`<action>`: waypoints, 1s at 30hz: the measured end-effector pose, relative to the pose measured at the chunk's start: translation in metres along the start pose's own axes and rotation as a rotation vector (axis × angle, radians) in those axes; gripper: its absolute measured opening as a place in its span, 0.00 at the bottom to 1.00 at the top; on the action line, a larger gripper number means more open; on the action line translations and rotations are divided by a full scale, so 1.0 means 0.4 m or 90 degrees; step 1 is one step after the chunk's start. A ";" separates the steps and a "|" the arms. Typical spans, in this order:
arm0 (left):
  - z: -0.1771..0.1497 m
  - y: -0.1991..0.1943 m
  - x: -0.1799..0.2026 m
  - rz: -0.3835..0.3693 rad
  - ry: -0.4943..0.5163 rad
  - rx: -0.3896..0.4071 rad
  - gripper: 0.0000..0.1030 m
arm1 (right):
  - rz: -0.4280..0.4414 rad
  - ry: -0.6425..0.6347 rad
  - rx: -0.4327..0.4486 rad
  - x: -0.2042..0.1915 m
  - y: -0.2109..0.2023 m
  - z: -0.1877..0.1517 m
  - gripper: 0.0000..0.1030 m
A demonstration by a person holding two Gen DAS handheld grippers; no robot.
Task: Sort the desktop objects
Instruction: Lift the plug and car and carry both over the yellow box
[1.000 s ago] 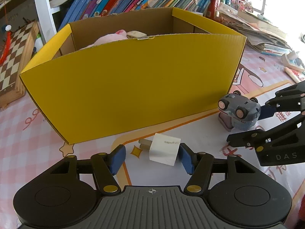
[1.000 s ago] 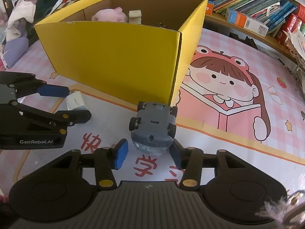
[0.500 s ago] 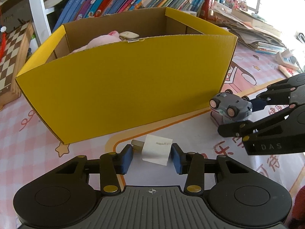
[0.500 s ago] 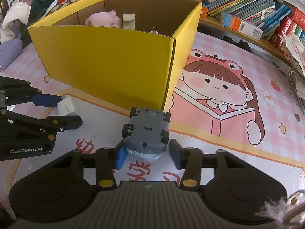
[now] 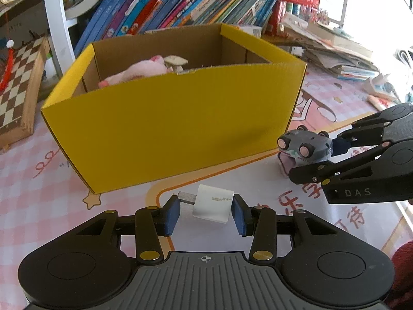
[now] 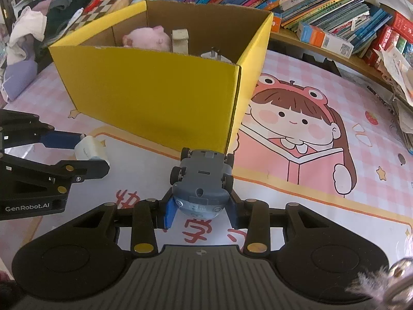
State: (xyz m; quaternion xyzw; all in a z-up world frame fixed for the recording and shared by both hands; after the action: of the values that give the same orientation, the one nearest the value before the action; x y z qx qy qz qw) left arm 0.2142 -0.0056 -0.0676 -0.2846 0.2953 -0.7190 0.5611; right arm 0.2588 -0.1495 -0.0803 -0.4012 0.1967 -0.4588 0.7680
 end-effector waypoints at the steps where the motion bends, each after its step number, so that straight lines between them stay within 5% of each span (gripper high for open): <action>1: 0.002 -0.005 0.000 -0.001 0.001 0.004 0.40 | 0.000 0.001 0.002 -0.001 -0.005 0.000 0.36; 30: 0.085 -0.236 -0.041 -0.028 0.033 0.170 0.40 | 0.027 0.078 0.125 -0.062 -0.230 0.108 0.35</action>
State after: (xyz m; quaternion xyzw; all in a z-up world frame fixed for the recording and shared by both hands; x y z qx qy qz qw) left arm 0.1825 0.0252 0.0239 -0.1948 0.2048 -0.7714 0.5701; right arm 0.2249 -0.1330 0.0174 -0.2909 0.2058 -0.4830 0.7999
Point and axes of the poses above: each gripper's, at about its wrist camera, not at the fingertips, and y roughly the way its jaws point, x to its right, z to its top, the point moved 2 cm from there along y, roughly the way its jaws point, and after that the axes turned 5 degrees about -z, right-handed, at the moved point
